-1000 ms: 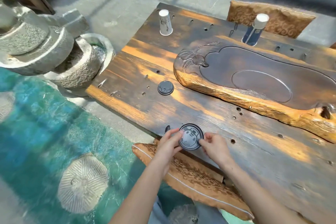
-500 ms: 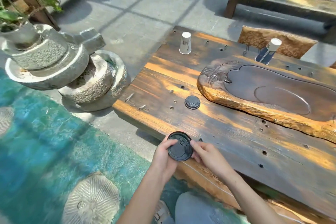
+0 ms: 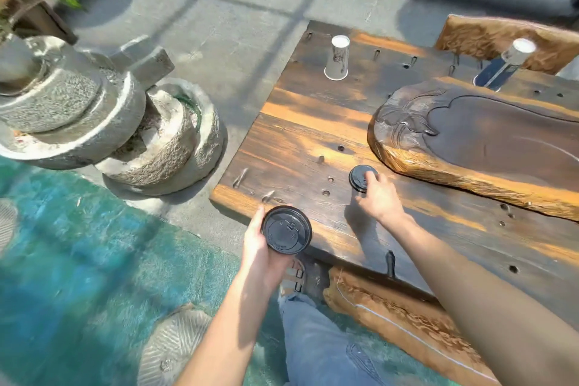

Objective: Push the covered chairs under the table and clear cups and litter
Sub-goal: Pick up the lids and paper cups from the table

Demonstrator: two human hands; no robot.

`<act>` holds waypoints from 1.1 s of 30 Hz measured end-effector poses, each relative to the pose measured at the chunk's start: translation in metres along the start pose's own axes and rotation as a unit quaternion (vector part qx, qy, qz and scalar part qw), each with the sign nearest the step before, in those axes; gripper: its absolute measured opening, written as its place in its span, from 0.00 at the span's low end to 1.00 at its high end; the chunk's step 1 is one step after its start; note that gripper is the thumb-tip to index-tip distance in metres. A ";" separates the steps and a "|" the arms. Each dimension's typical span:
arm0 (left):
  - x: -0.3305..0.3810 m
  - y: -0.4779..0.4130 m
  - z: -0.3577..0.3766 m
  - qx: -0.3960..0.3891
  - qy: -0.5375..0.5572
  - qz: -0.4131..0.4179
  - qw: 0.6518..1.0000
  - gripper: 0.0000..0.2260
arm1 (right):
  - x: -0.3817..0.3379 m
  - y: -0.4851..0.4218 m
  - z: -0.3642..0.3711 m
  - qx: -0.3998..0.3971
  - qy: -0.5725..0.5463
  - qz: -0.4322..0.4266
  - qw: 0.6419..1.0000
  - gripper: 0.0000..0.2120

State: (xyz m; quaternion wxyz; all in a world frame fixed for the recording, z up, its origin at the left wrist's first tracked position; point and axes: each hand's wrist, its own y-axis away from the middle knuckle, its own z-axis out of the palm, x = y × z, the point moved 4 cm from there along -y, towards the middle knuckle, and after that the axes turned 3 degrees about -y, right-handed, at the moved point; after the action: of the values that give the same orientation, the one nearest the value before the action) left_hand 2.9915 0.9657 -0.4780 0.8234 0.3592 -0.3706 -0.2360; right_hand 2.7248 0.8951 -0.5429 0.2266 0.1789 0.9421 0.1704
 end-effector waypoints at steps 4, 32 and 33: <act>0.040 -0.042 0.015 -0.002 -0.062 -0.030 0.998 0.26 | -0.012 -0.059 0.006 -0.017 0.023 0.050 0.998 0.39; 0.180 -0.181 0.092 -0.062 -0.257 -0.160 0.951 0.24 | -0.172 -0.030 -0.028 0.253 -0.455 0.036 0.853 0.19; 0.186 -0.182 0.097 -0.089 -0.263 -0.181 0.943 0.26 | -0.196 -0.022 -0.028 0.266 -0.459 0.025 0.847 0.18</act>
State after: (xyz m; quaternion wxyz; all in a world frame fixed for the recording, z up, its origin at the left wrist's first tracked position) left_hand 3.0075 0.6893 -0.4900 0.6687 0.2702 -0.4803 -0.4992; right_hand 2.8687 0.7879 -0.4561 0.5725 0.3140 0.7352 -0.1822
